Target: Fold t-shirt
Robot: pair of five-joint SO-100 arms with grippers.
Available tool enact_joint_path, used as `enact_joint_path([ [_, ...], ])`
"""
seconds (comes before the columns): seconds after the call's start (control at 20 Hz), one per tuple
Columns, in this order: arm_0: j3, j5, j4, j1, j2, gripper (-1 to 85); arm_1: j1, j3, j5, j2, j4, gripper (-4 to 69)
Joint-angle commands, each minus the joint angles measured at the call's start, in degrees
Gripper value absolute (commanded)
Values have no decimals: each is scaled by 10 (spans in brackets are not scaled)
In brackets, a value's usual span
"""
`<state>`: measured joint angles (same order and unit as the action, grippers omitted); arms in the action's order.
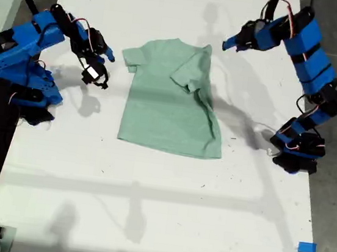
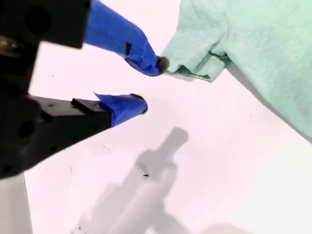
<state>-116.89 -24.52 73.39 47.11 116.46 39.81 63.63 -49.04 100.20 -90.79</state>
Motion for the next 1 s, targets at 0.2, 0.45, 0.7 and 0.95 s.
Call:
enact_joint_path([
  [0.2, 211, -38, -15, 39, -212, 130, -63, 155, 50, 99, 68, 134],
  [0.45, 370, -69, 44, 66, -340, 140, -76, 215, 70, 141, 85, 123],
  [0.7, 431, -79, 43, 82, -462, 155, -75, 259, 79, 196, 86, 112],
  [0.95, 488, -81, 30, 102, -570, 160, -76, 285, 84, 219, 88, 107],
])
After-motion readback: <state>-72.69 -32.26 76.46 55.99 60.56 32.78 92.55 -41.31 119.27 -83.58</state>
